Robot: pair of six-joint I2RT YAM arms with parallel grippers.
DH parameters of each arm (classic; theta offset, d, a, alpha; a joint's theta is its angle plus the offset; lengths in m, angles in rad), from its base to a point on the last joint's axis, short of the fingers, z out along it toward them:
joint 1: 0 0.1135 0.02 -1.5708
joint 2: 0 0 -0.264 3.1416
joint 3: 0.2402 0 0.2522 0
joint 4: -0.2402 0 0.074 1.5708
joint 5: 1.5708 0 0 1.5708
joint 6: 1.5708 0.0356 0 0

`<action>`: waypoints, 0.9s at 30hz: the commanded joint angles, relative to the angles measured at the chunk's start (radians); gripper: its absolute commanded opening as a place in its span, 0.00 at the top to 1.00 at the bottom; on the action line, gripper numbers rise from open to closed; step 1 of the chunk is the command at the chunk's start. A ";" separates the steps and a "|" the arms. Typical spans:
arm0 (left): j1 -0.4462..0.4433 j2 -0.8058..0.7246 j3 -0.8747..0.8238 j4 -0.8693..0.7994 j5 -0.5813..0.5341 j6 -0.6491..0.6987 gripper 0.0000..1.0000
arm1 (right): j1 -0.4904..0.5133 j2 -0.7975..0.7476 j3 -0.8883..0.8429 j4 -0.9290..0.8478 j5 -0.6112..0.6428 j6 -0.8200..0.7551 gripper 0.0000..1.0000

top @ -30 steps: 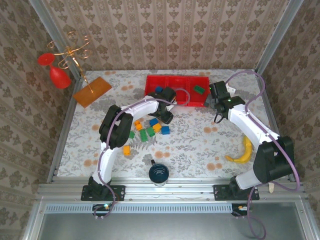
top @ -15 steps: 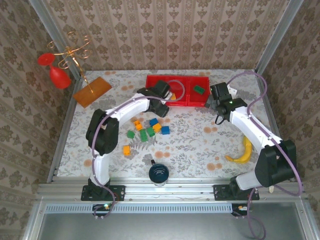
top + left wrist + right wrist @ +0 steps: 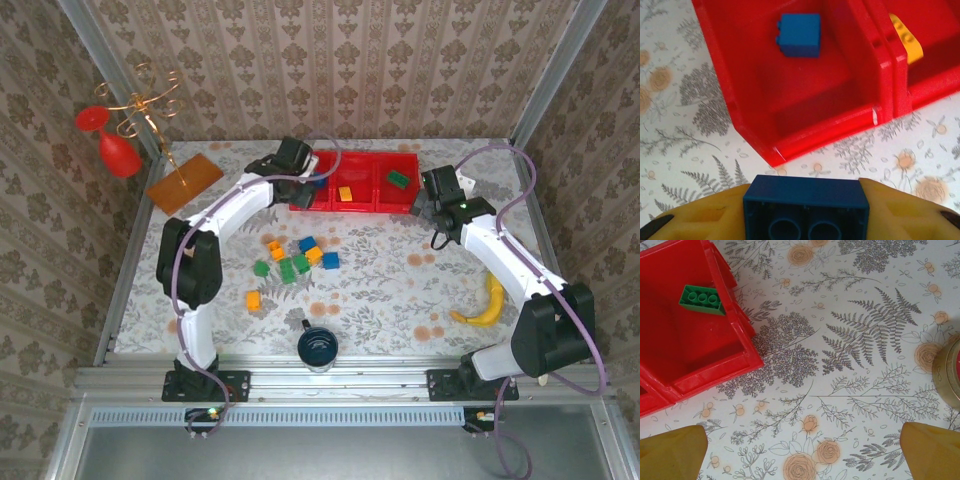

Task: Sort the legos into containers by color
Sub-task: Place the lego in the container.

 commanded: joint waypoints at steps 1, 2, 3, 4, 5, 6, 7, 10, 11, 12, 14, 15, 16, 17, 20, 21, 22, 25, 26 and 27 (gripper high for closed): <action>0.018 0.034 0.074 0.019 0.019 -0.005 0.50 | 0.004 -0.024 -0.014 0.001 0.013 0.030 0.00; 0.022 0.043 0.088 0.021 0.021 -0.005 0.50 | 0.005 -0.024 -0.014 0.002 0.013 0.030 0.00; 0.026 0.052 0.102 0.023 0.023 -0.007 0.50 | 0.005 -0.025 -0.015 0.002 0.013 0.031 0.00; 0.029 0.063 0.116 0.024 0.022 -0.008 0.50 | 0.005 -0.025 -0.014 0.002 0.012 0.031 0.00; 0.032 0.075 0.130 0.024 0.024 -0.009 0.50 | 0.005 -0.025 -0.015 0.003 0.011 0.033 0.00; 0.035 0.084 0.144 0.024 0.024 -0.010 0.50 | 0.004 -0.025 -0.015 0.004 0.010 0.033 0.00; 0.037 0.097 0.158 0.024 0.025 -0.012 0.50 | 0.005 -0.024 -0.015 0.005 0.008 0.034 0.00; 0.040 0.128 0.196 0.021 0.025 -0.019 0.50 | 0.004 -0.024 -0.014 0.008 0.003 0.036 0.00; 0.040 0.141 0.209 0.018 0.027 -0.021 0.50 | 0.004 -0.024 -0.015 0.010 0.002 0.036 0.00; 0.040 0.152 0.221 0.019 0.027 -0.023 0.50 | 0.005 -0.024 -0.015 0.010 0.000 0.036 0.00; 0.041 0.174 0.245 0.019 0.028 -0.029 0.50 | 0.004 -0.024 -0.014 0.010 -0.001 0.036 0.00; 0.042 0.188 0.259 0.020 0.027 -0.032 0.50 | 0.004 -0.024 -0.015 0.012 -0.001 0.036 0.00; 0.043 0.203 0.275 0.019 0.026 -0.035 0.50 | 0.005 -0.024 -0.015 0.012 -0.001 0.036 0.00; 0.043 0.217 0.288 0.019 0.024 -0.037 0.50 | 0.004 -0.024 -0.016 0.011 -0.002 0.036 0.00; 0.046 0.257 0.339 0.015 0.016 -0.042 0.49 | 0.005 -0.024 -0.018 0.013 -0.007 0.035 0.00; 0.046 0.271 0.356 0.012 0.013 -0.040 0.49 | 0.006 -0.024 -0.021 0.014 -0.007 0.034 0.00; 0.046 0.285 0.373 0.005 0.012 -0.040 0.48 | 0.004 -0.055 -0.021 0.014 -0.008 0.034 0.00; 0.046 0.318 0.418 -0.017 0.009 -0.041 0.47 | 0.004 -0.061 -0.026 0.017 -0.008 0.033 0.00; 0.046 0.325 0.424 -0.019 0.007 -0.043 0.46 | 0.005 -0.062 -0.026 0.019 -0.009 0.031 0.00; 0.046 0.330 0.428 -0.019 0.004 -0.043 0.45 | 0.004 -0.063 -0.027 0.019 -0.011 0.031 0.00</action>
